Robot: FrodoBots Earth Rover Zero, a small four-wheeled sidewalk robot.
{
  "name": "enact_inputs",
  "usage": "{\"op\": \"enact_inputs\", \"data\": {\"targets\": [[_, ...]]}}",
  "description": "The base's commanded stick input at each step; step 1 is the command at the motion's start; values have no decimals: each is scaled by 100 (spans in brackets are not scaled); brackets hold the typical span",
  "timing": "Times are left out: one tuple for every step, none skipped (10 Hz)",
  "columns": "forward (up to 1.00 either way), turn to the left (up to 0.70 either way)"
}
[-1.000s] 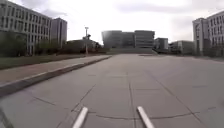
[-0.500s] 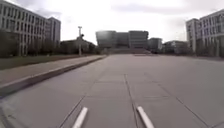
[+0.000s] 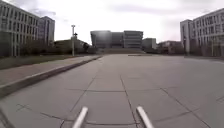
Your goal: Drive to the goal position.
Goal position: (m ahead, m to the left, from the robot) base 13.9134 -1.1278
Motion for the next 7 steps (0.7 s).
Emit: {"op": "enact_inputs", "data": {"targets": [[100,0],[100,0],[100,0],[100,0],[100,0],[100,0],[100,0]]}}
